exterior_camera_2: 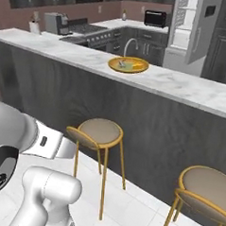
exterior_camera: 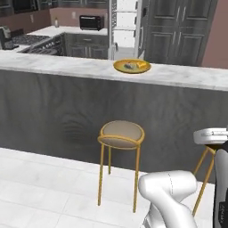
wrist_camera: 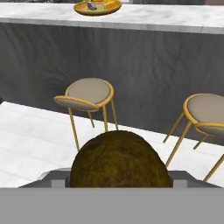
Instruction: Take the cheese, fish, and avocado from the fridge and place them on the plate on the dining counter to create an appetizer plate.
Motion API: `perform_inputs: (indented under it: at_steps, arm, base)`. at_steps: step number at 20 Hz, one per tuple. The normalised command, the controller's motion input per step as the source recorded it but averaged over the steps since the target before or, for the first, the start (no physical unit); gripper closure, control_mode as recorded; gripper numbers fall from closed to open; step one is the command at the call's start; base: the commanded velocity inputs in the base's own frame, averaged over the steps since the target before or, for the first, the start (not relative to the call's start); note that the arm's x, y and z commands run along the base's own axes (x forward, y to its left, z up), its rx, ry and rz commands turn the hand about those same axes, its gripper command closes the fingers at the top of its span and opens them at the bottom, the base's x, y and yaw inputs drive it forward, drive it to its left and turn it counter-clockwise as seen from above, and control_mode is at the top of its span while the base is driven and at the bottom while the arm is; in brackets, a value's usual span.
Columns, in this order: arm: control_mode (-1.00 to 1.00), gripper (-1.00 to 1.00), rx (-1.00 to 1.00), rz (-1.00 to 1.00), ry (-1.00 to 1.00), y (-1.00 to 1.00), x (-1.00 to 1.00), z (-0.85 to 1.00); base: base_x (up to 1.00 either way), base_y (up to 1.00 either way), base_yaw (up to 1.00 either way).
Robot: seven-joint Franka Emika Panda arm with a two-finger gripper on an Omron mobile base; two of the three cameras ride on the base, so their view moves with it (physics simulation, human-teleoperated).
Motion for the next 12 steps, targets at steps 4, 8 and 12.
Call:
perform_inputs:
  at_steps: [4,8,12]
  arm:
    - [1.00,1.00,0.00,0.00,0.00,0.00,0.00,0.00]
    - [1.00,1.00,0.00,0.00,0.00,0.00,0.00,0.00]
    - [1.00,1.00,0.00,0.00,0.00,0.00,0.00,0.00]
  base:
    - [0.39,0.55,-0.36]
    - [0.47,0.08,-0.30]
    - [0.54,0.18,-0.30]
